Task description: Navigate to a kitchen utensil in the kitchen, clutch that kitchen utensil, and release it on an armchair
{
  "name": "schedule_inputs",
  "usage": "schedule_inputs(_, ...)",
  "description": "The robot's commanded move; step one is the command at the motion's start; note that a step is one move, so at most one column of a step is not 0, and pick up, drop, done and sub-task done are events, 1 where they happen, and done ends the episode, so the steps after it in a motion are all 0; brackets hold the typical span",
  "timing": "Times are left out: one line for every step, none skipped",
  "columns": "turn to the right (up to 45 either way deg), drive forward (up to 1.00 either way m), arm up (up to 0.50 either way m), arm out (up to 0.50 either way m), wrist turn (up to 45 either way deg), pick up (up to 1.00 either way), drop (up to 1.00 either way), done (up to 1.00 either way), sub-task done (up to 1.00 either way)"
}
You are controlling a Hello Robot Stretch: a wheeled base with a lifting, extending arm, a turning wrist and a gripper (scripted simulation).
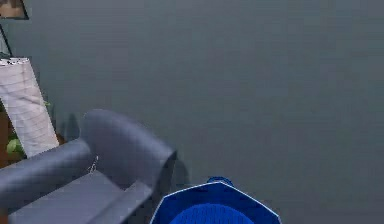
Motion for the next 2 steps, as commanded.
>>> schedule_inputs(3.0,0.0,0.0,0.0,0.0,0.0,0.0,0.0,0.0)
schedule_inputs(-45.0,0.0,0.0,0.0,0.0,0.0,0.0,0.0,0.0)
